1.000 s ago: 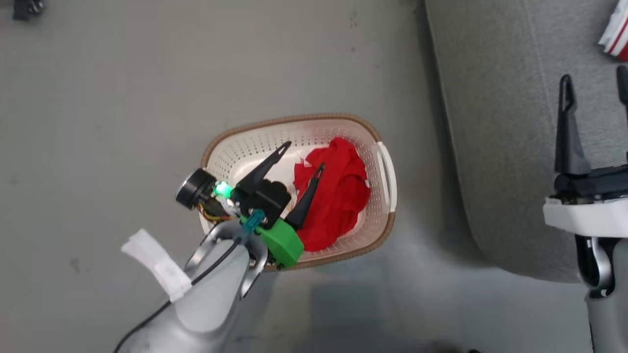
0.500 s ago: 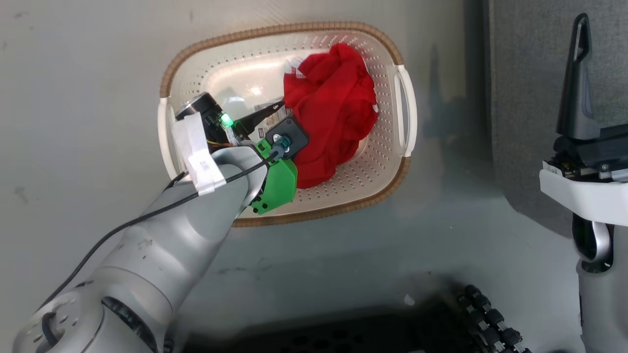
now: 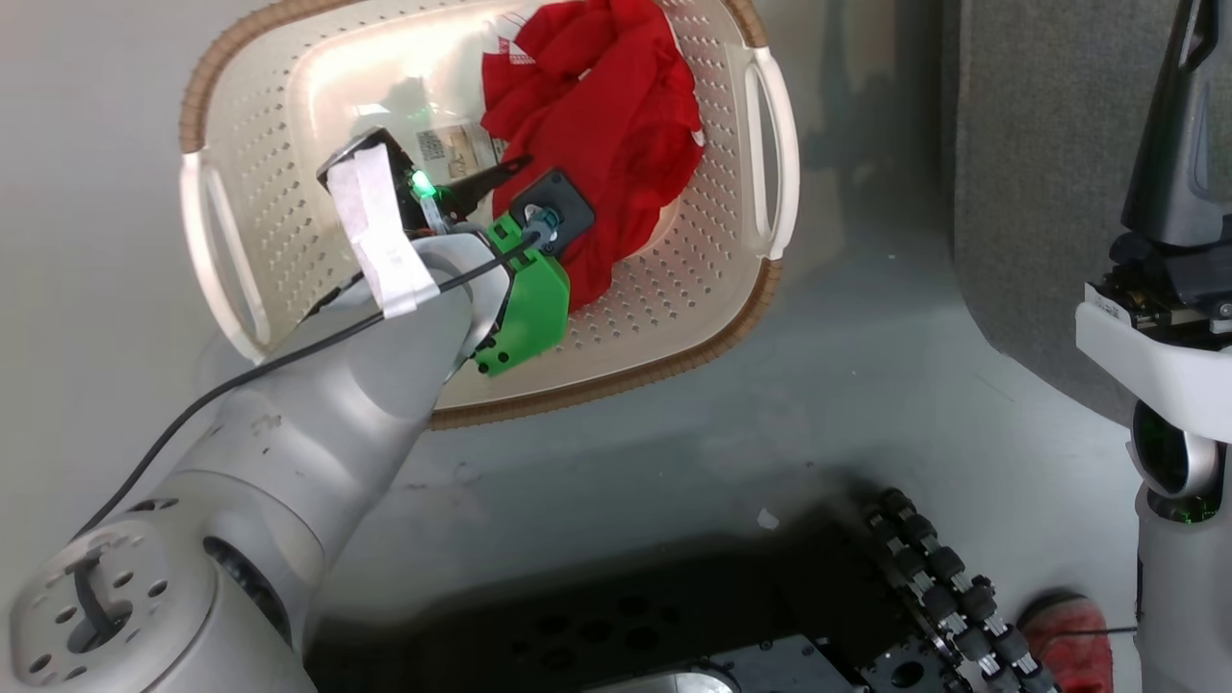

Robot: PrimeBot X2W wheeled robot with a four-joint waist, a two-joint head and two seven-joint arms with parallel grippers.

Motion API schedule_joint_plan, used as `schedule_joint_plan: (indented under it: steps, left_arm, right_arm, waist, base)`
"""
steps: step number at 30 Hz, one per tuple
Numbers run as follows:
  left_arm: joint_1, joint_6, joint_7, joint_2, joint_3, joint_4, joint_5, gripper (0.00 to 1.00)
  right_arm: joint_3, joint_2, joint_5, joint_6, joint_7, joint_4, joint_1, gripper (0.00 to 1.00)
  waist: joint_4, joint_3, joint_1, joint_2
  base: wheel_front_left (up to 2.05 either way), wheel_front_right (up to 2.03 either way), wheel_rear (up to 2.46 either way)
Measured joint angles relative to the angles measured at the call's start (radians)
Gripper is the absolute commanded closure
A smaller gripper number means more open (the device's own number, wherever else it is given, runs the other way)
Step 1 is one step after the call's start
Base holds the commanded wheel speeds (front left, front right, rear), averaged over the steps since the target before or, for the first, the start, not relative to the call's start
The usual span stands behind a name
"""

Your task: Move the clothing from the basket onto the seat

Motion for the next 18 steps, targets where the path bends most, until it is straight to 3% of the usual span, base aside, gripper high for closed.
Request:
schedule_joint_plan:
  steps: [8, 18]
  left_arm:
    - [-0.022, 0.000, 0.095, 0.002, -0.015, 0.068, -0.034, 0.00]
    - [0.012, 0.000, 0.206, 0.002, -0.025, 0.055, -0.024, 0.00]
  right_arm:
    - [-0.004, 0.006, 0.000, 0.000, 0.000, -0.010, 0.011, 0.00]
    - [0.001, 0.006, 0.000, 0.000, 0.000, -0.016, 0.013, 0.00]
  waist:
    - [-0.012, 0.033, 0.0000, 0.0000]
    - [-0.011, 0.036, -0.0002, 0.0000]
  base:
    - [0.00, 0.00, 0.00]
    - [0.00, 0.00, 0.00]
